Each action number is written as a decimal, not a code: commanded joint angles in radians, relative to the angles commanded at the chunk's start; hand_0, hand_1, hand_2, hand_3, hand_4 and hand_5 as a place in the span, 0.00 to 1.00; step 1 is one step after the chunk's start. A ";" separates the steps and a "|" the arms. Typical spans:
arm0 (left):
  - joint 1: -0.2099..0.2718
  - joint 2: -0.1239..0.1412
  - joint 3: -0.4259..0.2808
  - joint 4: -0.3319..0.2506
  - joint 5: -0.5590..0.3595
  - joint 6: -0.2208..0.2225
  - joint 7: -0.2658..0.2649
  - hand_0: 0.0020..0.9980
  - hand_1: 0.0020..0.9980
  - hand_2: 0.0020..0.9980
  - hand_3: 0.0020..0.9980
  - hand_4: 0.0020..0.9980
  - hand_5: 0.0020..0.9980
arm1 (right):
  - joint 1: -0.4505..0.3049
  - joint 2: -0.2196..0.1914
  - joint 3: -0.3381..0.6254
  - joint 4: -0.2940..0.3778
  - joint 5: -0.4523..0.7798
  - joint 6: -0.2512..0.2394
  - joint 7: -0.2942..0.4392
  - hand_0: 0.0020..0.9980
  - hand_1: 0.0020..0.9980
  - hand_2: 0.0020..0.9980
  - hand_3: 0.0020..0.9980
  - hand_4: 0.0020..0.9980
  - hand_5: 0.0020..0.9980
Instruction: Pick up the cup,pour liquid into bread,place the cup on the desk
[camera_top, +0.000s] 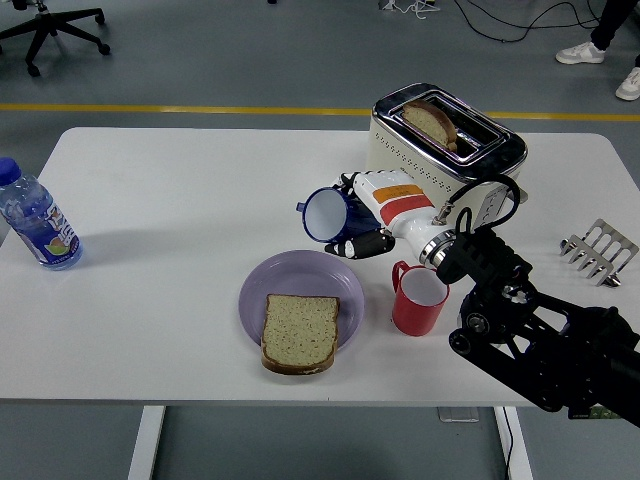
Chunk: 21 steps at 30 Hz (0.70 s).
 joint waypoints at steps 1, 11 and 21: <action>0.000 0.000 0.000 0.000 0.001 0.000 0.000 0.68 0.74 0.75 0.64 0.41 1.00 | 0.005 -0.001 -0.003 0.000 -0.004 -0.001 0.002 0.13 0.14 0.43 0.54 0.80 0.11; 0.001 -0.001 0.001 0.000 0.002 0.000 0.001 0.68 0.74 0.75 0.64 0.41 1.00 | 0.047 0.006 -0.062 -0.024 -0.096 -0.046 0.054 0.14 0.15 0.43 0.54 0.79 0.11; 0.002 -0.001 0.003 0.000 -0.003 0.000 0.001 0.68 0.74 0.75 0.64 0.41 1.00 | 0.088 0.010 -0.126 -0.051 -0.142 -0.153 0.094 0.16 0.16 0.43 0.54 0.77 0.10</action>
